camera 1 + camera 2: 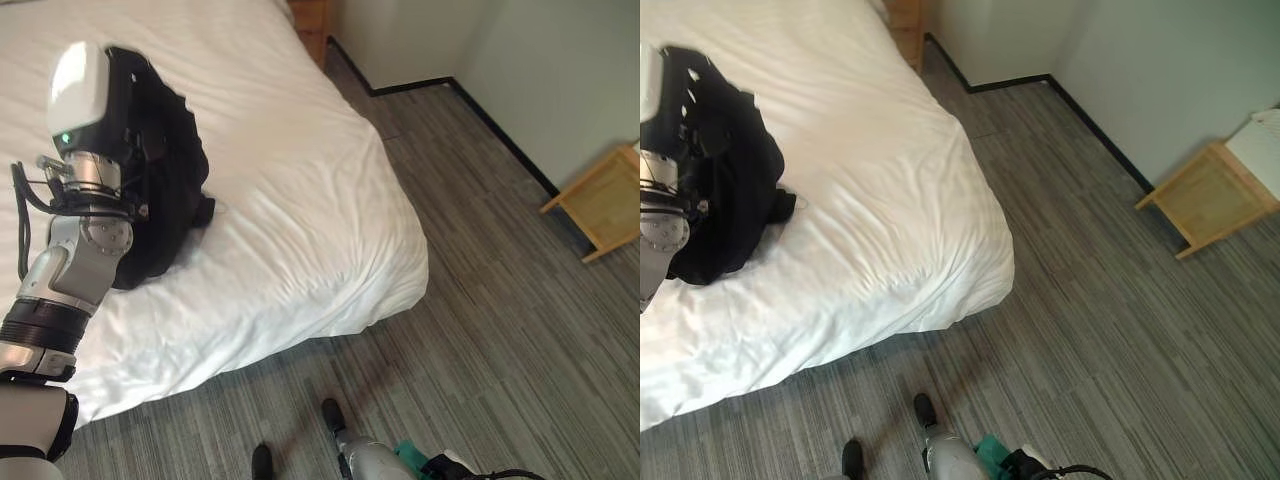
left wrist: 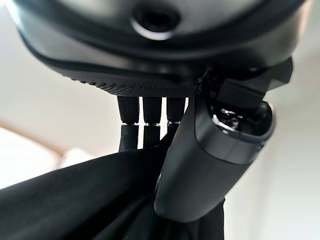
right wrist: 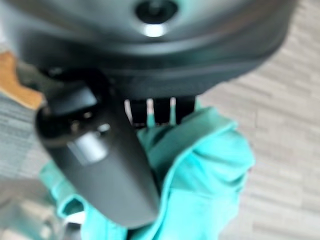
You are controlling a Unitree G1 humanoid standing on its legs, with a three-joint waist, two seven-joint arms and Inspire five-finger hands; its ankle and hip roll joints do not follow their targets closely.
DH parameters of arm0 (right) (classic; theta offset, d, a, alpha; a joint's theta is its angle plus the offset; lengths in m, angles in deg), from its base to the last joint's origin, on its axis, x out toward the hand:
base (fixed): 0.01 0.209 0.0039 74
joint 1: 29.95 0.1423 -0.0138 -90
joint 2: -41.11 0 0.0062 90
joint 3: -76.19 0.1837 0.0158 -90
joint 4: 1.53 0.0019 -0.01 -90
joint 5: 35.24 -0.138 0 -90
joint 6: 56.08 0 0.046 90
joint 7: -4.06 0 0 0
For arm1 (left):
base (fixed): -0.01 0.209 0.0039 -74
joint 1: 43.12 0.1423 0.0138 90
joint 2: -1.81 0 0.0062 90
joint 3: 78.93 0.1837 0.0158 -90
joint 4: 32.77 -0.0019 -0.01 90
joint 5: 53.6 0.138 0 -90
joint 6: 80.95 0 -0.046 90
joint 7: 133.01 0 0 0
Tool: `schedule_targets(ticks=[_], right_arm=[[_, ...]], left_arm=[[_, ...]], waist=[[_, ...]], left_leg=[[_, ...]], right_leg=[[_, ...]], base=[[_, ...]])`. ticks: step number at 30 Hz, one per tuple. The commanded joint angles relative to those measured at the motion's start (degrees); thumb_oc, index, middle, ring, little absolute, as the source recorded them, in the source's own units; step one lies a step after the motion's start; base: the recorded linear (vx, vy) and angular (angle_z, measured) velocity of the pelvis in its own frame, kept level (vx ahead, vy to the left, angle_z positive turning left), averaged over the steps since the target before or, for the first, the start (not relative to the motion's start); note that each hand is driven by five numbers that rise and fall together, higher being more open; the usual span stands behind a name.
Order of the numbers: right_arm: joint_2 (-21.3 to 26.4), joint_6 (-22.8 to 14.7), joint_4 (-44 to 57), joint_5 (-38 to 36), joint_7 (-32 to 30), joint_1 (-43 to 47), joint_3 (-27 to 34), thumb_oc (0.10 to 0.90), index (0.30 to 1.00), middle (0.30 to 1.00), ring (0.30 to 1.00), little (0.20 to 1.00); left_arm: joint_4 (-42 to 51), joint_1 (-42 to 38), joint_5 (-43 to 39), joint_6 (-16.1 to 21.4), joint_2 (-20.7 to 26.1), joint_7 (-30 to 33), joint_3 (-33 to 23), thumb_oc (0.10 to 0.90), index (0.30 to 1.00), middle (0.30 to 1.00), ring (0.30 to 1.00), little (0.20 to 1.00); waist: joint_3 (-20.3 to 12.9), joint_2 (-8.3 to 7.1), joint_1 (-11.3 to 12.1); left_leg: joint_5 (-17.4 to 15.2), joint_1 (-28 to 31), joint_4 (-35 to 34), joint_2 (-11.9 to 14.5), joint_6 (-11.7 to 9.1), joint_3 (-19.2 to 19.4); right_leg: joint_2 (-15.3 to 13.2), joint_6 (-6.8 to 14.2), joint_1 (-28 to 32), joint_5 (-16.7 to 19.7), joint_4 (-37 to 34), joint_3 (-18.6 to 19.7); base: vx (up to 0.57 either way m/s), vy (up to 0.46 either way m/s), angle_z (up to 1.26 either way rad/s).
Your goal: Pick up bed clothes into laundry basket.
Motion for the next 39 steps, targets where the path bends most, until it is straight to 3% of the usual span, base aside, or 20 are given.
schedule_targets(ticks=[1,5,6,7,8,10,11,16,19,22,24,26,27,29,30,31,32,33,35,39], right_arm=[[3.5,1.1,-1.0,-0.7,-1.5,-5.2,0.1,0.4,0.3,0.3,0.3,0.3],[4.3,1.2,3.2,-3.5,-3.3,-3.7,2.9,0.4,0.3,0.3,0.3,0.3],[7.3,0.2,12.3,-5.8,-4.4,-2.5,5.5,0.4,0.3,0.3,0.3,0.3],[7.4,0.4,12.6,-5.7,-4.3,-2.6,5.6,0.4,0.3,0.3,0.3,0.3],[8.9,-0.4,18.1,-6.6,-5.1,-1.7,6.7,0.4,0.3,0.3,0.3,0.3],[10.7,-0.7,23.6,-7.1,-6.0,-0.8,7.8,0.4,0.3,0.3,0.3,0.3],[12.6,-1.5,29.9,-7.8,-7.1,0.5,8.5,0.4,0.3,0.3,0.3,0.3],[11.5,-2.8,36.5,-7.0,-8.9,4.2,7.0,0.4,0.3,0.3,0.3,0.3],[9.6,-2.7,35.7,-6.2,-8.5,4.7,4.1,0.4,0.3,0.3,0.3,0.3],[9.7,-2.8,35.3,-5.0,-7.9,4.2,2.5,0.4,0.3,0.3,0.3,0.3],[10.3,-3.4,35.6,-4.3,-7.5,2.9,1.7,0.4,0.3,0.3,0.3,0.3],[12.7,-4.7,37.9,-5.6,-7.3,0.2,1.9,0.4,0.3,0.3,0.3,0.3],[12.7,-4.6,38.1,-5.6,-7.2,0.1,2.0,0.4,0.3,0.3,0.3,0.3],[14.5,-5.1,40.2,-5.5,-7.0,-0.5,2.0,0.4,0.3,0.3,0.3,0.3],[16.1,-5.8,42.3,-5.3,-7.2,-0.2,2.0,0.4,0.3,0.3,0.3,0.3],[17.1,-6.2,44.9,-4.7,-7.0,0.9,2.6,0.4,0.3,0.3,0.3,0.3],[18.0,-6.3,46.2,-3.9,-6.9,1.8,2.8,0.4,0.3,0.3,0.3,0.3],[18.1,-6.3,46.2,-3.9,-6.9,1.8,2.7,0.4,0.3,0.3,0.3,0.3],[21.0,-6.7,50.8,-1.7,-7.4,4.4,3.0,0.4,0.3,0.3,0.3,0.3],[23.4,-6.7,53.7,-0.3,-8.9,5.7,4.2,0.4,0.3,0.3,0.3,0.3]], left_arm=[[3.6,-5.6,-0.8,4.5,-1.9,5.8,-5.7,0.4,0.3,0.3,0.3,0.3],[2.9,-6.8,-4.2,4.4,-2.8,7.8,-5.9,0.4,0.3,0.3,0.3,0.3],[2.8,-7.3,-5.7,4.1,-1.2,8.4,-6.5,0.4,0.3,0.3,0.3,0.3],[2.7,-7.4,-5.7,4.1,-1.2,8.4,-6.5,0.4,0.3,0.3,0.3,0.3],[2.4,-8.2,-6.7,3.9,-0.7,8.7,-6.3,0.4,0.3,0.3,0.3,0.3],[1.7,-10.2,-7.7,3.9,0.3,9.0,-5.6,0.4,0.3,0.3,0.3,0.3],[-0.5,-14.0,-6.4,3.2,3.7,10.1,-3.0,0.4,0.3,0.3,0.3,0.3],[-1.8,-17.1,-1.2,0.9,8.6,11.1,0.3,0.4,0.3,0.3,0.3,0.3],[-2.5,-17.5,0.6,-0.1,9.1,11.6,0.5,0.4,0.3,0.3,0.3,0.3],[-3.5,-19.4,2.1,-0.9,10.6,12.0,1.8,0.4,0.3,0.3,0.3,0.3],[-6.0,-23.6,3.8,-1.5,12.7,12.1,5.5,0.4,0.3,0.3,0.3,0.3],[-8.3,-25.7,3.7,-1.8,13.9,12.0,7.7,0.4,0.3,0.3,0.3,0.3],[-8.5,-26.0,3.6,-1.7,13.9,12.0,7.9,0.4,0.3,0.3,0.3,0.3],[-8.7,-26.1,3.9,-1.9,16.8,11.6,8.6,0.4,0.3,0.3,0.3,0.3],[-9.3,-25.8,3.9,-2.3,18.6,11.7,8.8,0.4,0.3,0.3,0.3,0.3],[-8.7,-23.0,3.6,-2.1,20.9,11.9,6.7,0.4,0.3,0.3,0.3,0.3],[-8.6,-20.2,3.4,-2.1,21.5,11.9,4.4,0.4,0.3,0.3,0.3,0.3],[-8.4,-19.4,3.5,-2.1,21.5,11.9,3.6,0.4,0.3,0.3,0.3,0.3],[-8.5,-12.4,2.2,-2.1,20.2,13.1,-3.5,0.4,0.3,0.3,0.3,0.3],[-4.5,-3.1,0.1,-1.1,15.2,12.9,-12.1,0.4,0.3,0.3,0.3,0.3]], waist=[[-7.5,2.56,-2.7],[-6.4,3.5,-3.9],[-5.5,4.97,-3.0],[-5.5,4.92,-3.0],[-5.5,5.5,-2.7],[-5.8,5.94,-2.5],[-7.1,6.19,-2.4],[-9.3,6.37,-0.4],[-9.4,7.33,-0.7],[-8.9,8.01,-1.2],[-9.3,8.5,-1.6],[-9.0,9.61,-2.9],[-9.0,9.88,-2.9],[-8.3,10.54,-2.2],[-7.5,10.22,-1.0],[-6.9,7.96,2.0],[-6.9,6.97,3.1],[-7.0,6.87,3.0],[-5.8,5.03,5.8],[-5.1,4.33,7.6]], left_leg=[[-2.0,0.1,0.0,-3.6,0.8,0.2],[-1.1,0.0,0.0,-2.4,0.9,1.7],[-0.6,0.2,0.0,0.0,0.4,5.4],[-0.2,0.0,0.0,-0.1,0.3,5.3],[0.0,0.1,0.0,0.9,0.0,7.6],[-0.1,0.1,0.0,1.8,-0.3,9.5],[0.4,0.1,0.0,2.8,-0.7,12.1],[0.3,1.8,0.0,5.1,-2.5,19.4],[-1.6,6.1,0.1,6.9,-4.4,22.5],[-1.6,8.2,0.2,8.3,-5.7,25.7],[-2.7,10.0,0.3,10.0,-7.2,25.5],[4.6,10.5,2.2,13.9,-10.0,26.9],[4.9,10.5,2.0,14.4,-10.3,27.0],[11.0,7.7,10.2,17.8,-11.1,25.2],[13.4,5.1,15.8,17.9,-10.3,21.3],[10.8,0.3,21.2,13.9,-7.3,12.9],[8.1,-2.4,23.4,10.8,-6.2,9.3],[8.1,-2.8,23.7,10.4,-5.9,9.4],[0.9,-8.8,24.8,3.8,-3.6,5.9],[-1.9,-11.5,19.9,1.6,-2.0,7.4]], right_leg=[[-0.4,4.9,3.7,1.0,-2.2,-4.2],[-0.2,6.2,0.6,1.0,4.2,-5.8],[-3.6,4.7,0.8,-2.4,6.5,-14.7],[-3.7,4.6,0.7,-2.1,6.5,-14.8],[-6.2,4.2,1.4,-3.0,7.3,-19.3],[-8.6,4.0,2.3,-3.4,7.3,-22.4],[-12.0,4.6,3.3,-1.4,6.6,-25.2],[-18.9,7.9,4.9,4.6,2.2,-31.9],[-19.9,10.1,2.4,7.6,-2.5,-35.2],[-19.9,9.7,1.1,8.1,-3.5,-37.9],[-18.7,10.2,1.4,6.5,-4.3,-36.4],[-16.3,9.0,1.4,6.0,-3.6,-36.8],[-15.8,8.8,1.4,5.9,-3.6,-37.0],[-12.6,6.3,2.6,4.0,-4.0,-36.6],[-11.0,4.9,3.2,2.9,-4.3,-36.1],[-9.7,3.6,4.9,1.0,-5.1,-33.9],[-9.3,3.4,5.5,0.0,-5.5,-32.6],[-9.7,3.4,5.2,0.2,-5.5,-32.6],[-9.1,3.8,7.4,-2.0,-5.5,-28.1],[-9.6,4.1,8.8,-3.2,-5.5,-26.7]], base=[[-0.13,0.009,0.14],[-0.16,-0.034,-0.02],[-0.23,-0.06,-0.19],[-0.2,-0.058,-0.83],[-0.1,-0.031,-0.97],[-0.13,-0.115,-0.88],[-0.12,-0.226,-0.73],[0.0,-0.227,-0.89],[0.23,-0.261,-1.19],[0.22,-0.25,-0.88],[0.28,-0.259,-1.16],[0.31,-0.304,-0.66],[0.16,-0.175,-0.73],[0.18,-0.223,-0.74],[0.36,-0.352,-0.68],[0.4,-0.32,-0.94],[0.3,-0.212,-1.11],[0.26,-0.086,-1.24],[0.41,-0.028,-1.26],[0.24,0.019,-0.88]])
